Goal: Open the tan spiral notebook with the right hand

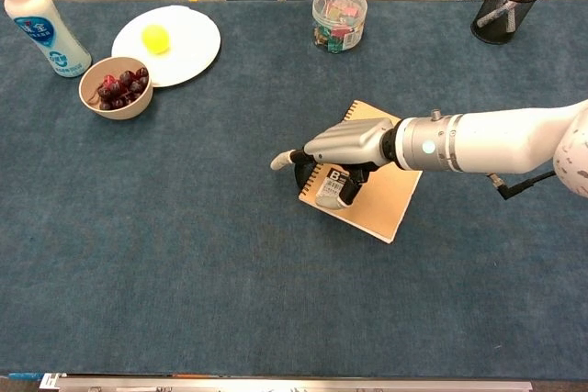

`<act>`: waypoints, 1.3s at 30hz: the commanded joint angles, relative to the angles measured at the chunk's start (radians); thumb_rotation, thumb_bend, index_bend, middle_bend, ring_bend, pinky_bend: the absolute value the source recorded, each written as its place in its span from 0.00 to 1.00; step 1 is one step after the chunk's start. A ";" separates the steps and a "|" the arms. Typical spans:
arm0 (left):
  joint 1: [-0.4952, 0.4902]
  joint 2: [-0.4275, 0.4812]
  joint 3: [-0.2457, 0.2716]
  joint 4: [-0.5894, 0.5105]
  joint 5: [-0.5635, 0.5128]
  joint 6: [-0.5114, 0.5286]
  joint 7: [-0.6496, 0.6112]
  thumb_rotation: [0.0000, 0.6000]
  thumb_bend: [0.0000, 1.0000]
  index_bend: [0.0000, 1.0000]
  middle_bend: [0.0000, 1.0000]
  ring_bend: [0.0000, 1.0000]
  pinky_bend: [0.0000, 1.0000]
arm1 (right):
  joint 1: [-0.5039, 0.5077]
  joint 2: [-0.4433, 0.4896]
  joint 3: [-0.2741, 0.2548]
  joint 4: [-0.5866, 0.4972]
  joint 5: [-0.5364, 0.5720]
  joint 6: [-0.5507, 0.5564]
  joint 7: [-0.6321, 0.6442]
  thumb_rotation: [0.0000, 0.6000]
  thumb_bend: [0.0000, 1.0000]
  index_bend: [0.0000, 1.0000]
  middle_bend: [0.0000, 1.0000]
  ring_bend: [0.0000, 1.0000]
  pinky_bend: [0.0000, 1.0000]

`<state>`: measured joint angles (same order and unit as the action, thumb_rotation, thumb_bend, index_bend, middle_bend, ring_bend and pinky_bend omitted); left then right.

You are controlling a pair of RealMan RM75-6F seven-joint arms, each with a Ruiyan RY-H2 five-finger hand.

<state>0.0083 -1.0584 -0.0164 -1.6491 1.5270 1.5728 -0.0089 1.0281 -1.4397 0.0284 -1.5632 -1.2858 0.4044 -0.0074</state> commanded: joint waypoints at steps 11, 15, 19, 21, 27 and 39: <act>0.001 0.001 0.000 -0.005 0.003 0.001 0.003 1.00 0.41 0.14 0.09 0.09 0.14 | -0.125 0.174 -0.083 -0.131 -0.111 0.167 0.022 0.77 0.35 0.03 0.28 0.11 0.12; -0.001 0.000 0.001 -0.010 0.010 0.001 0.008 1.00 0.41 0.15 0.09 0.09 0.14 | -0.213 0.159 -0.087 -0.064 -0.186 0.353 0.010 0.93 0.19 0.13 0.27 0.11 0.12; 0.001 0.004 0.001 -0.013 0.006 0.003 0.008 1.00 0.41 0.14 0.09 0.09 0.14 | -0.268 0.157 -0.113 0.004 -0.240 0.443 0.009 1.00 0.18 0.25 0.29 0.11 0.12; 0.001 0.004 0.002 -0.013 0.006 0.001 0.009 1.00 0.41 0.14 0.09 0.09 0.14 | -0.292 0.149 -0.129 0.050 -0.270 0.478 0.003 1.00 0.17 0.29 0.30 0.11 0.12; -0.004 0.001 0.003 -0.020 0.014 -0.003 0.018 1.00 0.41 0.14 0.09 0.09 0.14 | -0.343 0.100 -0.166 0.183 -0.340 0.550 -0.018 1.00 0.16 0.34 0.30 0.12 0.12; -0.002 0.002 0.004 -0.019 0.013 -0.002 0.018 1.00 0.41 0.15 0.09 0.09 0.14 | -0.395 0.010 -0.194 0.372 -0.412 0.616 -0.015 1.00 0.15 0.37 0.32 0.13 0.12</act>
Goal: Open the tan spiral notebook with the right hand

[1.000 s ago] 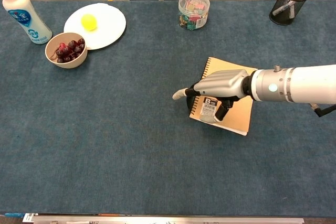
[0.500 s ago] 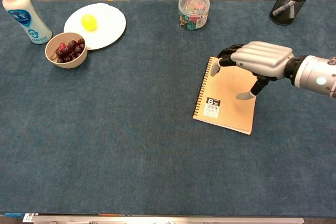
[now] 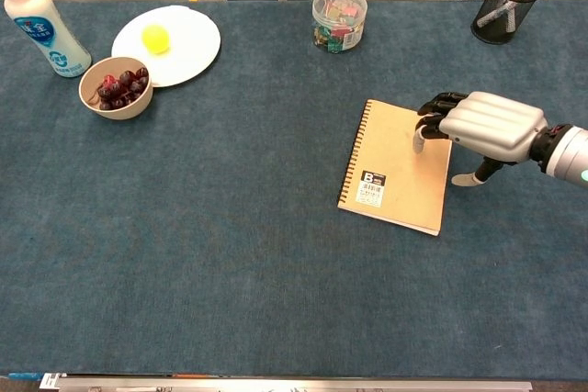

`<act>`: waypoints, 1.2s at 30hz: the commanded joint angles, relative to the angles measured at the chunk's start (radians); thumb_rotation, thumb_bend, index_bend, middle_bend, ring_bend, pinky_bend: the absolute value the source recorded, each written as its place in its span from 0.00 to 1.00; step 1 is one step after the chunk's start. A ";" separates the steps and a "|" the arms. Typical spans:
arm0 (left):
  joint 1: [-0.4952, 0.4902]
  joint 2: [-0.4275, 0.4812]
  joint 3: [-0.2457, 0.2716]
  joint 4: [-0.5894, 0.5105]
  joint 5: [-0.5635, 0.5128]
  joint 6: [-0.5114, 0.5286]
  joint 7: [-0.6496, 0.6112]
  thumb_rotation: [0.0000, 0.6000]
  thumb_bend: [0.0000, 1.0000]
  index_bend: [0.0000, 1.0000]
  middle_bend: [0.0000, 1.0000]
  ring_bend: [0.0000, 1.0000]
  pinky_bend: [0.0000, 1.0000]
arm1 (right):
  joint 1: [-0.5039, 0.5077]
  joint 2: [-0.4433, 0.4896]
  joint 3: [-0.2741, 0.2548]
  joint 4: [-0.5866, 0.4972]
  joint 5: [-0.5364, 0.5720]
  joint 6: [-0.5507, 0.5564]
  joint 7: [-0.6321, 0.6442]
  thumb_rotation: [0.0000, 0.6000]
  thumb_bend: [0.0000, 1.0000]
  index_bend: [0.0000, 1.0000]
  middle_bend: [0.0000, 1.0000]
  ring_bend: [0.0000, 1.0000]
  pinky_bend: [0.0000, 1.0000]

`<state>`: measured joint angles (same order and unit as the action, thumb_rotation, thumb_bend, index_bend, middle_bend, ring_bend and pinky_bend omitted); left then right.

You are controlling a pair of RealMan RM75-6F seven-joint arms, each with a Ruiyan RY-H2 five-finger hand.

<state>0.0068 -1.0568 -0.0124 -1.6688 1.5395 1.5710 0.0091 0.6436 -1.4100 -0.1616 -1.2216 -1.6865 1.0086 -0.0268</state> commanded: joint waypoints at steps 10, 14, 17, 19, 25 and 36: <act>0.000 -0.002 -0.001 0.007 -0.005 -0.003 -0.004 1.00 0.41 0.15 0.09 0.09 0.14 | -0.029 -0.066 0.003 0.114 -0.035 0.050 0.014 1.00 0.15 0.37 0.32 0.13 0.12; 0.001 -0.003 -0.001 0.010 -0.005 -0.002 -0.005 1.00 0.41 0.14 0.09 0.09 0.14 | -0.033 -0.083 0.007 0.143 -0.045 0.066 0.014 1.00 0.15 0.37 0.32 0.13 0.12; 0.001 -0.002 -0.001 0.012 -0.009 -0.003 -0.007 1.00 0.41 0.15 0.09 0.09 0.14 | -0.036 -0.091 0.005 0.158 -0.050 0.069 0.013 1.00 0.15 0.37 0.32 0.13 0.12; 0.002 -0.001 0.000 0.011 -0.010 -0.005 -0.007 1.00 0.41 0.15 0.09 0.09 0.14 | -0.039 -0.094 0.003 0.165 -0.055 0.075 0.015 1.00 0.15 0.37 0.32 0.13 0.12; -0.001 -0.003 0.000 0.015 -0.008 -0.009 -0.010 1.00 0.41 0.14 0.09 0.09 0.14 | -0.050 -0.106 0.005 0.189 -0.061 0.095 0.012 1.00 0.15 0.37 0.32 0.13 0.12; -0.001 -0.001 0.001 0.022 -0.011 -0.013 -0.019 1.00 0.41 0.15 0.09 0.09 0.14 | -0.060 -0.140 0.010 0.243 -0.062 0.105 0.024 1.00 0.15 0.37 0.32 0.13 0.12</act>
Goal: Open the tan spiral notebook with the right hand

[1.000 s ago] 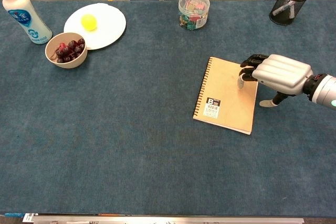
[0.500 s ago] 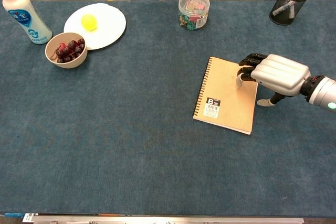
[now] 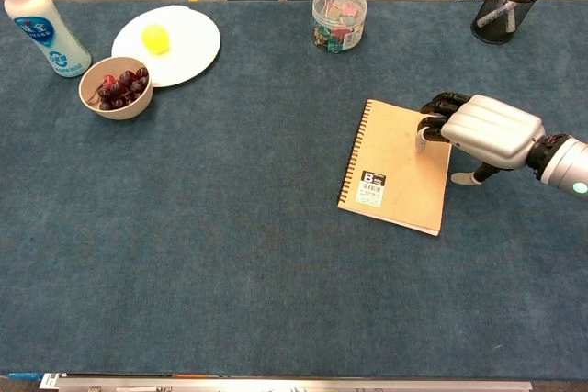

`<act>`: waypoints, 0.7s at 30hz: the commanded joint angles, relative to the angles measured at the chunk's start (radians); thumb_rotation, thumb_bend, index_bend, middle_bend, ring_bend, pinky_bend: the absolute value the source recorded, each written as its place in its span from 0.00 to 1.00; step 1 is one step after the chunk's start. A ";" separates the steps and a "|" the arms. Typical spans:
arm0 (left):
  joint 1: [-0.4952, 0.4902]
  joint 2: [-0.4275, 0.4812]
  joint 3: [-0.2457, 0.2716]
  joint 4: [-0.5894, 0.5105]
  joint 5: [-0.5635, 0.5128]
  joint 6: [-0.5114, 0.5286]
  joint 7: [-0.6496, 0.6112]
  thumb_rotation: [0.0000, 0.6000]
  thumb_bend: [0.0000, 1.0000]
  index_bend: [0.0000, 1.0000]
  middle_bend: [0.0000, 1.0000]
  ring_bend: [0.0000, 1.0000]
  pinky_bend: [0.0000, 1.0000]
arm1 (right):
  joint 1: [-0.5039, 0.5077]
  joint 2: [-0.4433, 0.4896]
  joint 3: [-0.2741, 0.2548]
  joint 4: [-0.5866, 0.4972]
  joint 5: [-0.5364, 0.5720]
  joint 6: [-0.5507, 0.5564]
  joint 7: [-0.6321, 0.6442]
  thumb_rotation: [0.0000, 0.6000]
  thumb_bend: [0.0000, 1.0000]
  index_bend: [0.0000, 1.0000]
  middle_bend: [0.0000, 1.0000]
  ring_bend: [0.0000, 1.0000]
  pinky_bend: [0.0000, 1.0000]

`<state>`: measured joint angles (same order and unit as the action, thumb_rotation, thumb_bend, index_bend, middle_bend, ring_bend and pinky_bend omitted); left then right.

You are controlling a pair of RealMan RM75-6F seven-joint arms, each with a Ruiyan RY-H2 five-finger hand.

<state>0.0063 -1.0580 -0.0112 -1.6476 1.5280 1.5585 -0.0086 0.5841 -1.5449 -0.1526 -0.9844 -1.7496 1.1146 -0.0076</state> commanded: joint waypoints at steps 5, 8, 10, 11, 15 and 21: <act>0.000 0.001 0.000 0.005 -0.004 -0.003 -0.006 1.00 0.41 0.14 0.09 0.09 0.14 | 0.001 -0.022 0.002 0.031 -0.002 -0.005 0.011 1.00 0.15 0.37 0.32 0.13 0.12; 0.000 0.002 -0.001 0.006 -0.007 -0.004 -0.008 1.00 0.41 0.14 0.09 0.09 0.14 | 0.003 -0.031 0.003 0.043 -0.003 -0.006 0.013 1.00 0.15 0.37 0.32 0.13 0.12; 0.000 0.001 -0.001 0.008 -0.007 -0.005 -0.009 1.00 0.41 0.15 0.09 0.09 0.14 | 0.005 -0.037 0.005 0.050 -0.002 -0.007 0.015 1.00 0.16 0.37 0.32 0.14 0.12; -0.001 0.001 -0.001 0.009 -0.008 -0.006 -0.009 1.00 0.41 0.14 0.09 0.09 0.14 | 0.006 -0.039 0.006 0.052 -0.001 -0.009 0.018 1.00 0.17 0.37 0.32 0.14 0.12; -0.002 0.002 -0.002 0.007 -0.010 -0.008 -0.008 1.00 0.41 0.14 0.09 0.09 0.14 | 0.007 -0.050 0.009 0.065 -0.003 -0.003 0.029 1.00 0.21 0.37 0.32 0.14 0.12; -0.002 0.001 -0.002 0.010 -0.011 -0.009 -0.010 1.00 0.41 0.15 0.09 0.09 0.14 | 0.013 -0.057 0.013 0.074 -0.010 0.011 0.043 1.00 0.26 0.39 0.33 0.16 0.12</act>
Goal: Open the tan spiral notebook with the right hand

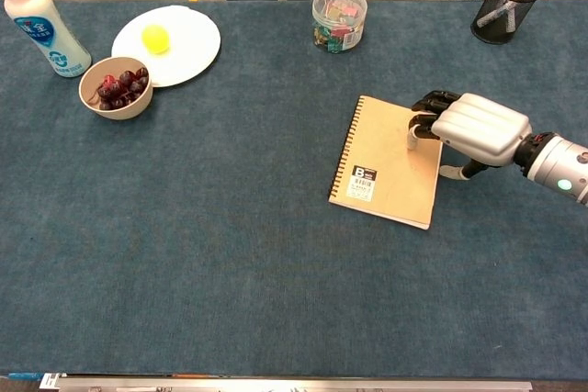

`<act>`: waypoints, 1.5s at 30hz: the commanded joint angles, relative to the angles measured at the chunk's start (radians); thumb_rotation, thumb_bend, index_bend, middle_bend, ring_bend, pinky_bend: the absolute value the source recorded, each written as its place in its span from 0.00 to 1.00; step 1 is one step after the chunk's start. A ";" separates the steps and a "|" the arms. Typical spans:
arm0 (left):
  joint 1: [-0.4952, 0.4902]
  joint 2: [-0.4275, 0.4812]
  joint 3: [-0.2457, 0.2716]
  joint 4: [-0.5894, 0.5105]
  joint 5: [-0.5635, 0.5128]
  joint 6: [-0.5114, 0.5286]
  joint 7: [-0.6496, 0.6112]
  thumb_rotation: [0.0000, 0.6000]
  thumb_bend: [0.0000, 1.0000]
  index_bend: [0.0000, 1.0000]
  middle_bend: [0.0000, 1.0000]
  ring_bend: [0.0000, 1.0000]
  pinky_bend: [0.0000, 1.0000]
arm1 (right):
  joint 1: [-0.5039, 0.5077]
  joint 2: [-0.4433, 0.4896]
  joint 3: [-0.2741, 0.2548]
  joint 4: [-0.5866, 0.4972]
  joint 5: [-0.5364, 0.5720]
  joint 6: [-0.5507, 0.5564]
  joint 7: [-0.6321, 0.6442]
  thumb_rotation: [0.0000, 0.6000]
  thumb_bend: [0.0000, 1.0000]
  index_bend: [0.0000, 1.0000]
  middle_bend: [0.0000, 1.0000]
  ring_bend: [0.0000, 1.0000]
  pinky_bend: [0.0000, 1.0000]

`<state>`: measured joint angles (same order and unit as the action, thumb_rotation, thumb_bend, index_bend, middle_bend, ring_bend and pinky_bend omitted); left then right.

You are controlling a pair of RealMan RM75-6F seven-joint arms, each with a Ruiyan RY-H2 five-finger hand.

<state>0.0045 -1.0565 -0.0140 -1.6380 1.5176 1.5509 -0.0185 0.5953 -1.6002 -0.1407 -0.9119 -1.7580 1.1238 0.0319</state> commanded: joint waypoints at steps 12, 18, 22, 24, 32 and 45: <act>0.000 0.003 0.005 0.002 0.004 -0.004 -0.013 1.00 0.41 0.14 0.09 0.09 0.14 | 0.009 -0.027 0.006 0.033 -0.011 0.027 0.033 1.00 0.34 0.41 0.34 0.17 0.13; 0.001 0.007 0.005 -0.002 0.008 0.001 -0.019 1.00 0.41 0.15 0.09 0.09 0.14 | 0.009 -0.050 0.001 0.065 -0.023 0.048 0.056 1.00 0.36 0.45 0.35 0.19 0.14; 0.003 0.010 0.006 -0.002 0.011 0.004 -0.025 1.00 0.41 0.14 0.09 0.09 0.14 | 0.010 -0.067 0.011 0.082 -0.021 0.068 0.084 1.00 0.43 0.49 0.36 0.21 0.16; 0.003 0.010 0.006 -0.002 0.013 0.007 -0.027 1.00 0.41 0.14 0.09 0.09 0.14 | 0.012 -0.076 0.018 0.091 -0.019 0.080 0.096 1.00 0.47 0.51 0.37 0.21 0.16; 0.001 0.013 0.006 -0.004 0.013 0.003 -0.031 1.00 0.41 0.15 0.09 0.09 0.14 | 0.020 -0.114 0.052 0.119 -0.002 0.113 0.123 1.00 0.53 0.64 0.39 0.23 0.16; 0.002 0.014 0.002 -0.008 0.015 0.010 -0.031 1.00 0.41 0.15 0.09 0.09 0.14 | 0.019 -0.110 0.069 0.103 0.019 0.129 0.107 1.00 0.53 0.80 0.45 0.29 0.18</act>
<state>0.0065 -1.0425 -0.0118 -1.6463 1.5324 1.5612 -0.0495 0.6191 -1.7157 -0.0685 -0.8044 -1.7395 1.2495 0.1415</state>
